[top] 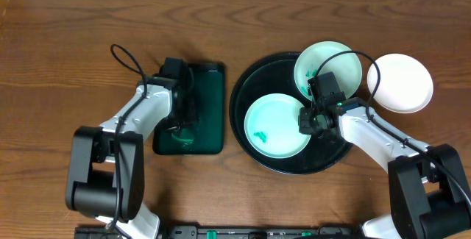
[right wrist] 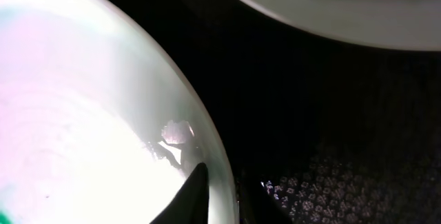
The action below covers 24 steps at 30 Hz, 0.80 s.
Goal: Clean dirty plates on tray and stack at the side
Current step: 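Lift the green sponge out of the green tray with left gripper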
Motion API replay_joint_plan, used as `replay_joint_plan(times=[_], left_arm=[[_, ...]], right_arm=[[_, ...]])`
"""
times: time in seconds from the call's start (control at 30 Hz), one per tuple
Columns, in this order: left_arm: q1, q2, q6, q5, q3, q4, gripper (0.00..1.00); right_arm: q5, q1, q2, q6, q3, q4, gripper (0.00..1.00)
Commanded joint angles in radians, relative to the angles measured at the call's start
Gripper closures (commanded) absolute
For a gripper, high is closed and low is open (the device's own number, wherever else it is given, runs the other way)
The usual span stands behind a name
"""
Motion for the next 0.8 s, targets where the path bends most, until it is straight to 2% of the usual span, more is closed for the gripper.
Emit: replay_joint_plan(times=[0.0, 0.03, 0.1, 0.2, 0.27, 0.3, 0.47, 0.7, 0.77], left_arm=[[0.000, -0.108, -0.001, 0.006, 0.031, -0.014, 0.93], [0.000, -0.167, 0.000, 0.005, 0.031, -0.018, 0.93], [0.000, -0.232, 0.000, 0.006, 0.031, -0.019, 0.93], [0.000, -0.336, 0.003, 0.005, 0.031, -0.017, 0.93], [0.001, -0.396, 0.007, 0.005, 0.032, -0.011, 0.93], [0.001, -0.420, 0.007, 0.005, 0.037, -0.011, 0.93], [0.000, -0.451, 0.006, 0.006, 0.128, -0.092, 0.93], [-0.001, -0.443, 0.006, 0.006, 0.169, -0.148, 0.93], [-0.003, -0.436, 0.006, 0.006, 0.169, -0.154, 0.93]], right_arm=[[0.021, 0.000, 0.015, -0.031, -0.006, -0.003, 0.85], [0.021, 0.000, 0.014, -0.051, -0.005, -0.003, 0.73], [0.021, 0.000, 0.014, -0.055, -0.003, -0.003, 0.71], [0.016, 0.000, 0.014, -0.054, -0.003, -0.003, 0.77], [0.016, 0.000, 0.014, -0.054, -0.003, -0.004, 0.94], [0.014, 0.000, 0.014, -0.054, -0.003, -0.004, 0.99], [0.014, -0.001, 0.013, -0.024, 0.011, -0.013, 0.99], [0.014, -0.003, -0.040, 0.081, 0.060, -0.166, 0.99], [0.014, -0.003, -0.059, 0.086, 0.060, -0.200, 0.95]])
